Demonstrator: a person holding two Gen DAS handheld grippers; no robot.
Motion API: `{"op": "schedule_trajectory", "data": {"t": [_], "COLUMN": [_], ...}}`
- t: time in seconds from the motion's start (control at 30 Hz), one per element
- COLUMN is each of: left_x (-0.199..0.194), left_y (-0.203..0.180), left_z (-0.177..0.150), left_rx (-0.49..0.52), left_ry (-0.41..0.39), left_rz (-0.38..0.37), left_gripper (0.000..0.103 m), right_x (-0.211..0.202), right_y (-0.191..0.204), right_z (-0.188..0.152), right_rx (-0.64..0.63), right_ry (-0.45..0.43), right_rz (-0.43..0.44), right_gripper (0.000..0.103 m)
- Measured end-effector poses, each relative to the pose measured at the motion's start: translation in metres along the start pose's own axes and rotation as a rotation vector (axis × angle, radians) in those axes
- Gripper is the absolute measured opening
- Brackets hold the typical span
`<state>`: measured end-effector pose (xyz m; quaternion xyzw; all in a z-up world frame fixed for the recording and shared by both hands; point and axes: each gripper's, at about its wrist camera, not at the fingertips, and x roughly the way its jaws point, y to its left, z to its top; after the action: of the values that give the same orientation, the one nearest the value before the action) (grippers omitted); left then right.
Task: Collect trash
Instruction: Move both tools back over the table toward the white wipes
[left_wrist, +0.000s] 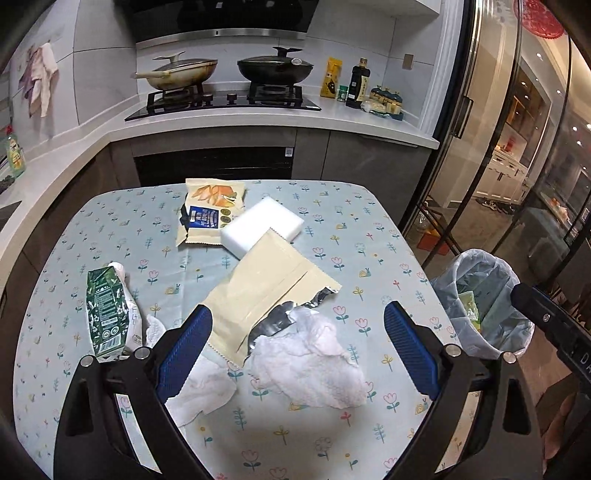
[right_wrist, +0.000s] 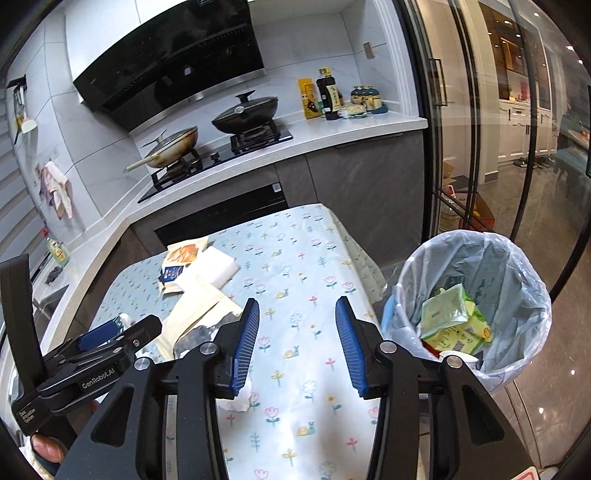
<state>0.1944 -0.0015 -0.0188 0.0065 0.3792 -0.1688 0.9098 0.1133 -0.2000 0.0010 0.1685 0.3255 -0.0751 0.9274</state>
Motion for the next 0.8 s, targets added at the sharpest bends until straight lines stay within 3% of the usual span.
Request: {"op": "schedule_trajectory", "data": {"t": [0.4,0.8], "left_x": [-0.001,0.013], "left_y": [0.065,0.105], "left_z": [-0.024,-0.052], "left_rx": [-0.075,-0.105], "left_ry": [0.052,0.127], "left_rz": [0.074,0.114], "left_gripper": [0.093,0.093], "right_x": [0.027,0.069], "right_y": [0.044,0.071], "right_z": [-0.025,-0.048], "right_rx": [-0.056,-0.084], "right_ry": [0.076,0.161], "right_rz": [0.042,0.058], "right_gripper": [0.048,0.049]}}
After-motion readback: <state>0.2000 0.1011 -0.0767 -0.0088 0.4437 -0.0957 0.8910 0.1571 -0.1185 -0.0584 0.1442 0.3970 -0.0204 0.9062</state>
